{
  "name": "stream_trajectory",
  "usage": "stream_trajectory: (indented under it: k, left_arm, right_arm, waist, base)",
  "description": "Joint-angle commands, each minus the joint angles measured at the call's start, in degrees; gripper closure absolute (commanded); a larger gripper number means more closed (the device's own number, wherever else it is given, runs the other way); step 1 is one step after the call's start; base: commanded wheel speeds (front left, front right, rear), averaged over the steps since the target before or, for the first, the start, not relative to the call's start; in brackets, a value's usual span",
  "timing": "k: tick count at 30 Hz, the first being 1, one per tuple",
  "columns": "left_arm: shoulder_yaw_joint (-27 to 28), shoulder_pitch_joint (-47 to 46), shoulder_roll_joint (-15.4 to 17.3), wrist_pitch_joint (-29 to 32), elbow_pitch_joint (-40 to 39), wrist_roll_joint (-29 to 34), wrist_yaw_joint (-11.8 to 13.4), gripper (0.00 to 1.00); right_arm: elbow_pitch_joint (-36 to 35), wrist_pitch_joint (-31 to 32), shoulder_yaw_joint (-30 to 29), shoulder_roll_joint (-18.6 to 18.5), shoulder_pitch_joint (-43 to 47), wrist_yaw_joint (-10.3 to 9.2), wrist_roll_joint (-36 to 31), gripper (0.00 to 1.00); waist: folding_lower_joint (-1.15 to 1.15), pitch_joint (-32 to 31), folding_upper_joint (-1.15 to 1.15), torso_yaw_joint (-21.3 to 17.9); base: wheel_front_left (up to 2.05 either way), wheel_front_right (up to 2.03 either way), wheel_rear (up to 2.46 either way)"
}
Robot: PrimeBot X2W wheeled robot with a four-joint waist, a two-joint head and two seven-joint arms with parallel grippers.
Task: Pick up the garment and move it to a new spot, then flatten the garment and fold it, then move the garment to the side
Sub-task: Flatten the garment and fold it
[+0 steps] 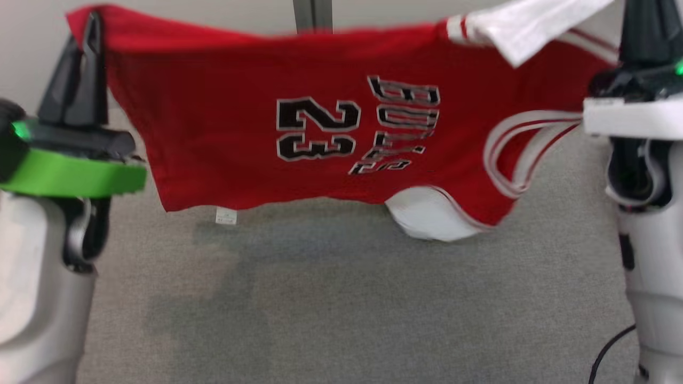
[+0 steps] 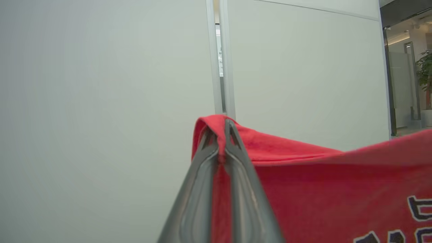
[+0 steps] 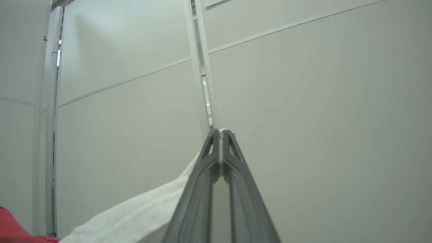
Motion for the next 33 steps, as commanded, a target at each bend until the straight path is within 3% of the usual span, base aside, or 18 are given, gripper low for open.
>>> stream_trajectory:
  k: [1, 8, 13, 18, 23, 28, 33]
  left_arm:
    - [0.34, -3.34, 1.99, 1.2, -0.16, -0.22, -0.15, 1.0]
    - [-0.44, -16.57, 6.16, 7.83, 1.88, -2.34, -0.15, 1.0]
    - [-0.36, -23.23, 6.59, 9.52, 6.74, -3.74, -0.15, 1.0]
    - [0.34, -31.03, 7.27, 8.29, 13.05, -2.47, 0.39, 1.0]
    - [0.61, -40.46, 7.24, 3.72, 20.56, -0.26, 1.14, 1.0]
    - [1.79, -43.92, 5.89, 0.42, 26.49, -0.39, 1.59, 1.0]
    - [1.76, -36.12, 4.61, -0.83, 30.01, -0.21, 0.84, 1.0]
  right_arm:
    - [0.1, 0.66, -0.43, -1.13, -3.67, -0.07, -0.35, 1.0]
    - [6.91, 5.43, -0.91, -4.52, -20.81, -0.08, -5.78, 1.0]
    - [14.58, 5.77, -0.9, -4.09, -30.55, -0.08, -12.28, 1.0]
    - [21.54, 3.3, -2.14, -2.33, -39.74, -0.09, -19.18, 1.0]
    - [25.77, 0.5, -7.65, -0.1, -48.99, -0.1, -26.69, 1.0]
    - [26.79, -0.11, -11.89, 1.9, -51.79, -0.16, -30.04, 1.0]
    - [25.03, -0.17, -13.55, 3.0, -43.19, -0.17, -27.71, 1.0]
  waist:
    - [0.0, 1.21, 0.0, -0.58]
    - [0.0, 7.35, 0.0, -1.46]
    - [0.0, 14.0, 0.0, -2.16]
    - [0.0, 20.7, 0.0, -2.86]
    - [0.0, 25.09, 0.0, -3.29]
    - [0.0, 26.14, 0.0, -3.58]
    - [0.0, 24.57, 0.0, -3.87]
  base:
    - [0.0, 0.0, 0.0]
    - [0.0, 0.0, 0.0]
    - [0.0, 0.0, 0.0]
    - [0.0, 0.0, 0.0]
    - [0.0, 0.0, 0.0]
    - [0.0, 0.0, 0.0]
    - [0.0, 0.0, 0.0]
